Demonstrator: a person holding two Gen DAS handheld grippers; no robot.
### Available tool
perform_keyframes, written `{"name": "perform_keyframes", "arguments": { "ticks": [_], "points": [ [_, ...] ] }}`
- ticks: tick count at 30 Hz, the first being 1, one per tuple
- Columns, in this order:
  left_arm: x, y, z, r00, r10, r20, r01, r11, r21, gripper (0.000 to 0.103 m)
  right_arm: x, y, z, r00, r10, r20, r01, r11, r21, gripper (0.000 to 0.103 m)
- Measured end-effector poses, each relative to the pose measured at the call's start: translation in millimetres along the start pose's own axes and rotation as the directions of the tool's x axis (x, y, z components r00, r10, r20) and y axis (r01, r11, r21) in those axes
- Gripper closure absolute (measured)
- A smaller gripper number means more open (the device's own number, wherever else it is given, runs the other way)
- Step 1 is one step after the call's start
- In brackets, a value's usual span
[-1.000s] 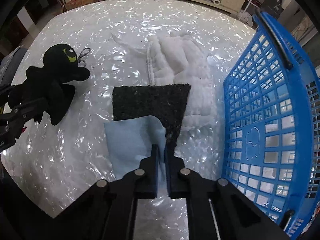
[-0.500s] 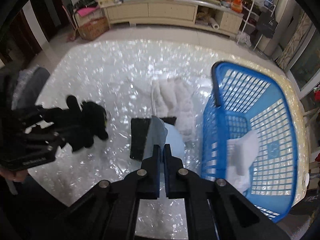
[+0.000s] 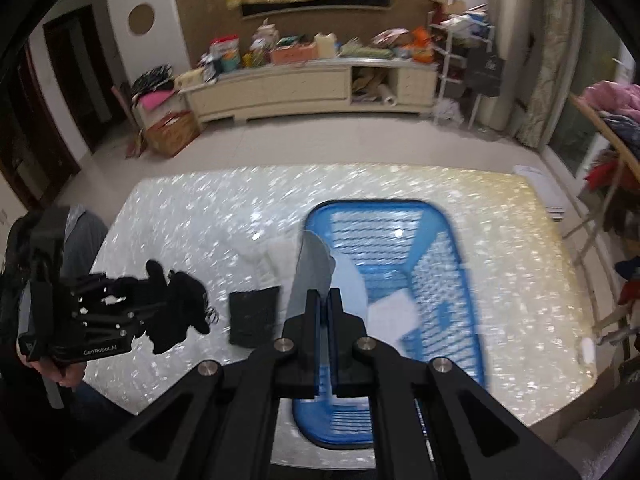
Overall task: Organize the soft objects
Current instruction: 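Carry the light blue cloth into the basket and open the right gripper, then carry the black plush toy into the basket and open the left gripper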
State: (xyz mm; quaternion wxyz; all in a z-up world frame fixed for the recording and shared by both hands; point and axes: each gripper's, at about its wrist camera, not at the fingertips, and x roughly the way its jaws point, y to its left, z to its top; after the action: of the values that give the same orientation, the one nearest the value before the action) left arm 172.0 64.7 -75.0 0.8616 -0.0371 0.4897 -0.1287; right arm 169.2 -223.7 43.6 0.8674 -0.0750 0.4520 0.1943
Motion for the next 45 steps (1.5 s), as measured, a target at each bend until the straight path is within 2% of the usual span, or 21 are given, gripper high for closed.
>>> {"name": "perform_keyframes", "arguments": {
  "ticks": [2,7,11,19,25,30,32,33,34,35,36,38,39,40,45],
  "points": [
    [3,-8,3,1.000,-0.006,-0.004,0.006,1.000,0.005,0.057,-12,-15,-1,1.000,-0.022,0.018,0.022,1.000,0.018,0.100],
    [11,-22,6,1.000,-0.013,-0.014,0.013,1.000,0.018,0.057,-6,-41,-6,0.999,-0.035,0.009,0.035,0.999,0.041,0.100],
    [19,-27,4,0.999,-0.010,-0.032,0.010,1.000,0.017,0.057,10,-49,-11,1.000,-0.005,-0.021,0.006,0.998,0.063,0.100],
    [27,-19,0,0.998,0.016,-0.058,-0.016,1.000,-0.004,0.057,69,-55,-23,0.986,0.092,-0.136,-0.076,0.990,0.123,0.100],
    [21,-12,1,0.997,0.046,-0.058,-0.047,0.999,-0.016,0.057,112,-60,-33,0.970,0.091,-0.227,-0.057,0.987,0.152,0.100],
    [11,-15,0,0.997,0.062,-0.048,-0.063,0.998,-0.018,0.057,123,-58,-39,0.958,0.090,-0.271,-0.054,0.989,0.140,0.100],
    [6,-19,2,0.997,0.063,-0.041,-0.063,0.998,-0.013,0.057,119,-55,-38,0.961,0.064,-0.271,-0.031,0.992,0.125,0.093],
    [4,-21,3,0.997,0.063,-0.038,-0.064,0.998,-0.011,0.057,115,-55,-38,0.963,0.052,-0.264,-0.021,0.993,0.118,0.080],
    [1,-26,5,0.997,0.064,-0.032,-0.065,0.998,-0.007,0.057,109,-54,-39,0.967,0.043,-0.250,-0.015,0.994,0.112,0.060],
    [-1,-29,7,0.998,0.064,-0.027,-0.064,0.998,-0.003,0.057,106,-53,-41,0.970,0.036,-0.241,-0.011,0.994,0.106,0.051],
    [-5,-33,8,0.998,0.064,-0.020,-0.064,0.998,0.002,0.057,100,-51,-42,0.974,0.034,-0.225,-0.013,0.995,0.097,0.044],
    [-13,-43,13,0.998,0.064,-0.003,-0.064,0.998,0.017,0.057,86,-54,-45,0.980,0.024,-0.197,-0.009,0.997,0.077,0.042],
    [-16,-48,15,0.998,0.065,0.004,-0.065,0.998,0.024,0.057,79,-53,-45,0.983,0.016,-0.185,-0.003,0.998,0.069,0.037],
    [-19,-53,18,0.998,0.065,0.011,-0.065,0.997,0.031,0.057,73,-54,-46,0.985,0.010,-0.174,0.001,0.998,0.064,0.029],
    [-34,-84,33,0.997,0.059,0.047,-0.062,0.995,0.076,0.058,37,-63,-53,0.995,-0.001,-0.102,0.008,0.998,0.061,0.002]
  ]
}}
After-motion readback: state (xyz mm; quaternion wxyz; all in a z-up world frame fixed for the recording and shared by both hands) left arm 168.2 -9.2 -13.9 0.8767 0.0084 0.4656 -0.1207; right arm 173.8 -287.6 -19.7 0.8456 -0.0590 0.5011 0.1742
